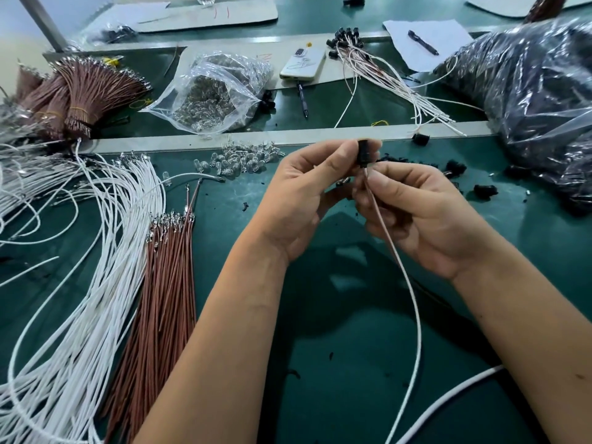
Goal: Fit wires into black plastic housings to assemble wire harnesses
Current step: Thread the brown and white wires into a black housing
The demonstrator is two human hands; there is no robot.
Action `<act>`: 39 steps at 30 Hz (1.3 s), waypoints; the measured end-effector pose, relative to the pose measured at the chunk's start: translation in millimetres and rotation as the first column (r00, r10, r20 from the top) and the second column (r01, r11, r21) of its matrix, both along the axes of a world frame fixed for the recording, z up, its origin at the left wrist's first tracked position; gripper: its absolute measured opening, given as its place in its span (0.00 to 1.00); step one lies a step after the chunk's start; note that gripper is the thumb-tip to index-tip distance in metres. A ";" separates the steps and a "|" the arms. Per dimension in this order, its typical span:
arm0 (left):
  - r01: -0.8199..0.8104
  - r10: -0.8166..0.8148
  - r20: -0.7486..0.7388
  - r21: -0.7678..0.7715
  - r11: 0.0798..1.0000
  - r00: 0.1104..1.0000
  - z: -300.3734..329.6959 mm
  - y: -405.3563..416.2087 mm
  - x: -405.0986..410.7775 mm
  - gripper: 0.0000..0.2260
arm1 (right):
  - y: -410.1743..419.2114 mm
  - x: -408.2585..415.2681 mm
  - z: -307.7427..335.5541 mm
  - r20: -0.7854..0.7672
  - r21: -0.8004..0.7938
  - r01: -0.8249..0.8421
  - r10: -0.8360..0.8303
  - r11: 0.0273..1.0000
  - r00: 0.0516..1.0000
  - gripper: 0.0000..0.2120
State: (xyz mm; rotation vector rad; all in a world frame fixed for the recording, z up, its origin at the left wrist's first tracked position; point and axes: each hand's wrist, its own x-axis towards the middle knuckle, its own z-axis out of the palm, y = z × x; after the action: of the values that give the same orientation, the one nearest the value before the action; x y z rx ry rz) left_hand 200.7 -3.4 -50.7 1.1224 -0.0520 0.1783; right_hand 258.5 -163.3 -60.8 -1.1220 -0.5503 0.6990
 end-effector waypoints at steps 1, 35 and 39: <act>-0.017 0.017 0.007 -0.042 0.999 1.000 1.3 1.7 -0.1 0.10 | 0.4 -0.7 0.2 0.024 -0.013 0.041 -0.040 0.999 0.999 0.06; -0.158 0.125 0.158 0.219 0.963 0.980 -7.0 9.7 3.0 0.09 | 3.1 1.3 -4.4 0.423 -0.103 0.317 -0.247 0.943 0.872 0.04; -0.141 0.086 0.219 0.251 0.958 0.972 -7.9 9.4 3.3 0.09 | 3.8 -0.6 -3.3 0.488 -0.080 0.322 -0.245 0.943 0.838 0.03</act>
State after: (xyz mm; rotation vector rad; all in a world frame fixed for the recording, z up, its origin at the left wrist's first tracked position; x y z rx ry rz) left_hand 204.0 5.9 -58.5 1.3720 -0.2013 0.4005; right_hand 257.9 -159.5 -64.0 -1.5052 -0.7283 0.2009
